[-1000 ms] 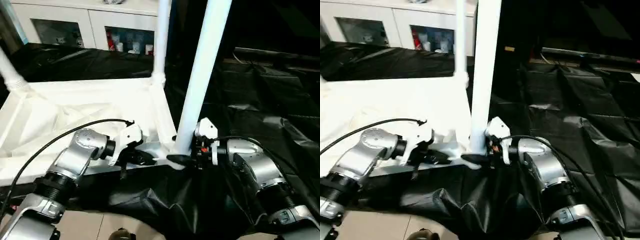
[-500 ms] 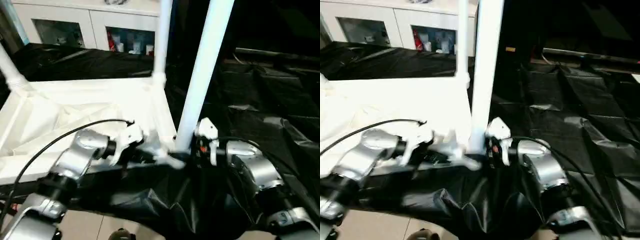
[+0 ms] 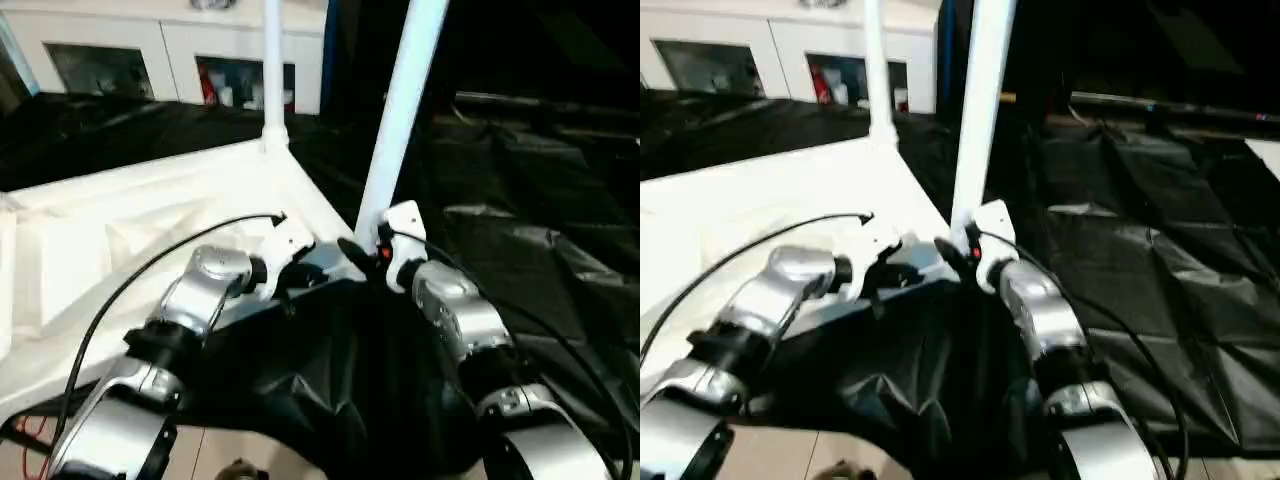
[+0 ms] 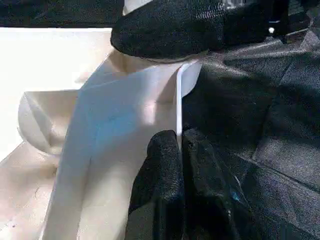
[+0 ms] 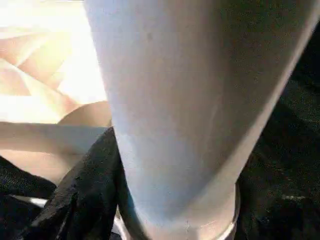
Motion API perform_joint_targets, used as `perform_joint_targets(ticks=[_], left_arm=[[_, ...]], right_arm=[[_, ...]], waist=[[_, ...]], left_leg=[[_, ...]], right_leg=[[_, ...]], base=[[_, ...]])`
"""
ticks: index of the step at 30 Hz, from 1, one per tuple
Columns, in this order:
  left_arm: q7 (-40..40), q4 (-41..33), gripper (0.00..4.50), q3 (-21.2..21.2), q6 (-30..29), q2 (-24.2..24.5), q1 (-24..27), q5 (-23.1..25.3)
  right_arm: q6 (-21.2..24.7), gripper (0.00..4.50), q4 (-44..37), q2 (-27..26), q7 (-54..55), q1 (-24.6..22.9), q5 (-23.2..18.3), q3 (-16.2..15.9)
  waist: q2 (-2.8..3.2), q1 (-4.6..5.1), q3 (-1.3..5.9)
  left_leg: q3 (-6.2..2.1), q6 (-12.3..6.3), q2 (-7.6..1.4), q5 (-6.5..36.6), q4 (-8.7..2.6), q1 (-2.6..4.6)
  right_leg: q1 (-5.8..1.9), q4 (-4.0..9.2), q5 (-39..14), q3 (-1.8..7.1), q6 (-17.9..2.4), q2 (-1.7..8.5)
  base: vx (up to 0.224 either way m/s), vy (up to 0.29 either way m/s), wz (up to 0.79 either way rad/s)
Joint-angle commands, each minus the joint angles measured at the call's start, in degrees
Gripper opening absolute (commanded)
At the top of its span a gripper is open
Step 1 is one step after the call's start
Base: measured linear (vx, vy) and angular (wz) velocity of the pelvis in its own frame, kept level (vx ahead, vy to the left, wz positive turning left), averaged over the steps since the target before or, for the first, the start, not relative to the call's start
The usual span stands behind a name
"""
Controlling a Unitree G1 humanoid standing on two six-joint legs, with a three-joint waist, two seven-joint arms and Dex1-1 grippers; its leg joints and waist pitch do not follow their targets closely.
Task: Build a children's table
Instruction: Rotate leg to tighten
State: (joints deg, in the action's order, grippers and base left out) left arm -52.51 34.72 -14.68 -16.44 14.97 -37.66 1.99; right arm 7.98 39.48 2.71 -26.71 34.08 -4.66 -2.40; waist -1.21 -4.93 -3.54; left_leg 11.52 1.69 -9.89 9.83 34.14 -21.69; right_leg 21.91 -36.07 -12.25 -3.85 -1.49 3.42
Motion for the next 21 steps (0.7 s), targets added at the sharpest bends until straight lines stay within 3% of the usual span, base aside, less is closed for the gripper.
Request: perform_joint_targets(ticks=[1,5,7,10,15,21], left_arm=[[0.7,-2.5,0.0,0.3,1.8,-2.3,-1.0,-1.9],[-6.5,-5.7,0.0,-1.1,4.4,0.2,2.0,-3.3],[-9.7,-7.0,0.0,-1.7,5.8,1.3,3.2,-4.0],[-13.0,-8.8,0.0,-2.4,5.7,3.4,4.8,-4.4],[-17.4,-10.6,0.0,-2.5,6.5,5.8,6.1,-5.5],[-23.4,-13.7,0.0,-2.7,5.4,8.3,7.7,-7.3]], right_arm=[[0.8,3.53,0.8,-4.3,-5.4,-0.3,-0.8,-4.7],[-0.7,3.72,-1.3,-1.0,-10.1,-1.9,0.3,-6.3],[-0.8,3.72,-2.7,0.6,-13.3,-2.7,-0.1,-6.8],[-0.8,3.72,-5.7,4.3,-19.7,-4.5,-0.8,-7.9],[0.1,3.72,-9.8,9.6,-28.4,-6.4,-2.1,-8.6],[-0.1,3.72,-13.4,14.2,-35.8,-8.2,-2.5,-10.2]], waist=[[-0.07,0.09,3.71],[0.07,0.22,3.76],[0.04,0.26,3.87],[0.12,-0.08,3.79],[0.19,-0.38,3.67],[-0.14,-0.87,3.6]], left_leg=[[-2.15,0.06,-4.11,11.6,-4.37,1.37],[-2.26,0.11,-4.21,11.9,-4.37,1.27],[-2.13,-0.99,-4.26,10.4,-4.26,1.2],[-1.97,-1.81,-4.26,9.7,-4.18,1.21],[-2.0,-1.58,-4.4,11.1,-4.33,1.39],[-2.0,-1.49,-4.44,11.6,-4.31,1.4]], right_leg=[[-1.86,4.89,-9.9,3.65,-11.3,6.23],[-1.96,4.87,-10.2,3.69,-11.2,6.38],[-2.12,4.57,-6.9,3.68,-11.7,6.24],[-2.1,4.52,-6.1,3.68,-12.1,6.13],[-2.05,4.7,-7.8,3.6,-12.1,6.0],[-1.92,4.79,-10.2,3.59,-12.0,6.14]], base=[[0.0,0.0,0.0],[0.0,0.0,0.0],[0.0,0.0,0.0],[0.0,0.0,0.0],[0.0,0.0,0.0],[0.0,0.0,0.0]])
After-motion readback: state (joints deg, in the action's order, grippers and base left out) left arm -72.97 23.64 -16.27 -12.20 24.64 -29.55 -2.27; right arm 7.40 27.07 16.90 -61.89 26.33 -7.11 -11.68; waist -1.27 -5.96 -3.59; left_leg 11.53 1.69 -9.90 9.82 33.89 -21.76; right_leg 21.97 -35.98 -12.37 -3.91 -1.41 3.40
